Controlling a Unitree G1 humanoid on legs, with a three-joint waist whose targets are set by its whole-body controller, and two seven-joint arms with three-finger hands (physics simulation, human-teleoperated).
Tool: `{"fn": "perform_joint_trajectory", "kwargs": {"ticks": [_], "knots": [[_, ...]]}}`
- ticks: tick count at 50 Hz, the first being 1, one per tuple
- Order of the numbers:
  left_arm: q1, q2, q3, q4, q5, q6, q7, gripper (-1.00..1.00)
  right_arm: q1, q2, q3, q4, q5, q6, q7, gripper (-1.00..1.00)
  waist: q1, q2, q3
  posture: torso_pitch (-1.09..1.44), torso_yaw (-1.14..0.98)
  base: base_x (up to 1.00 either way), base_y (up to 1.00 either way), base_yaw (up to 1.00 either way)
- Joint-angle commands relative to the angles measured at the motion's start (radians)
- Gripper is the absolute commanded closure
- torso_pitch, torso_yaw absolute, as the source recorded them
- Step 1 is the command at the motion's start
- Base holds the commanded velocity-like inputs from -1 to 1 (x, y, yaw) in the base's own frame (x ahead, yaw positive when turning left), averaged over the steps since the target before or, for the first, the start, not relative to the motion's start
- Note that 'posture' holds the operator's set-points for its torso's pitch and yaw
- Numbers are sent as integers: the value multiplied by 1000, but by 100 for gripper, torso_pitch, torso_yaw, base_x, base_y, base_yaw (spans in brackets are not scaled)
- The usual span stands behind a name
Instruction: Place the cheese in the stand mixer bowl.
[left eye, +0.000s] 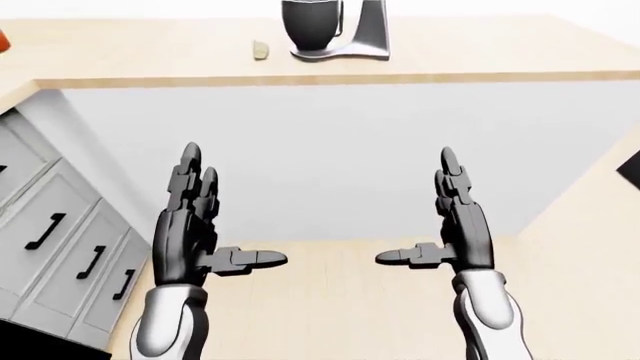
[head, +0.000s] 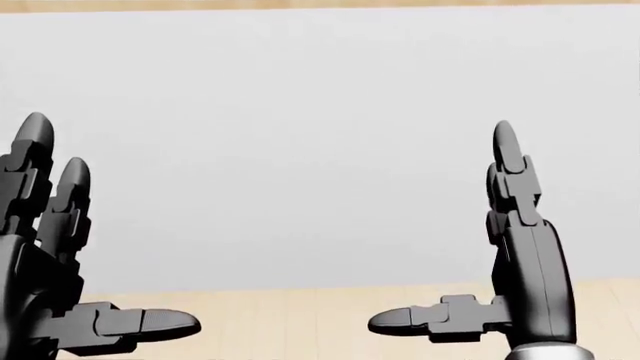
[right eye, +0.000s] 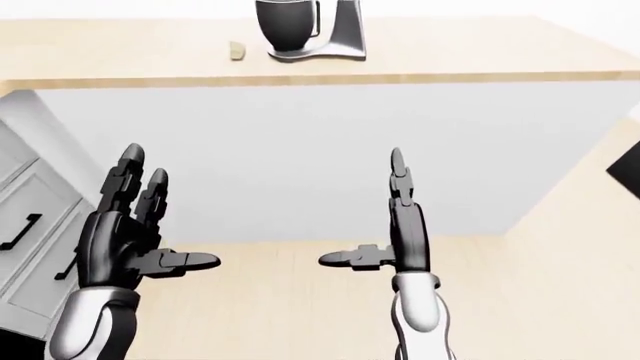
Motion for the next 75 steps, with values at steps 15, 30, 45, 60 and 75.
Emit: {"fn": "perform_joint_trajectory", "kwargs": {"ticks": [15, 30, 45, 60, 75], "knots": [[-20, 4, 1, -44, -5, -20, 2, -100, -31, -7, -13, -40, -5, -22, 0, -100, -4, 12, -9, 0, 0, 1, 0, 0], [-13, 2, 1, -41, -3, -31, -1, -100, -25, -5, -11, -37, -10, -31, -1, -100, -8, 0, 20, 0, 0, 13, 0, 0], [-18, 6, 10, -37, -7, -32, -2, -100, -21, -4, -9, -32, -12, -37, -2, -100, 10, 10, 22, 0, 0, 18, 0, 0], [-19, 6, 17, -34, -12, -34, 0, -100, -18, -3, -5, -37, -16, -35, -2, -100, -17, 68, 24, 0, 0, 18, 0, 0], [-15, 6, 18, -29, -12, -42, -1, -100, -18, -4, -7, -32, -19, -40, -3, -100, -4, -33, 7, 0, 0, 18, 0, 0]]}}
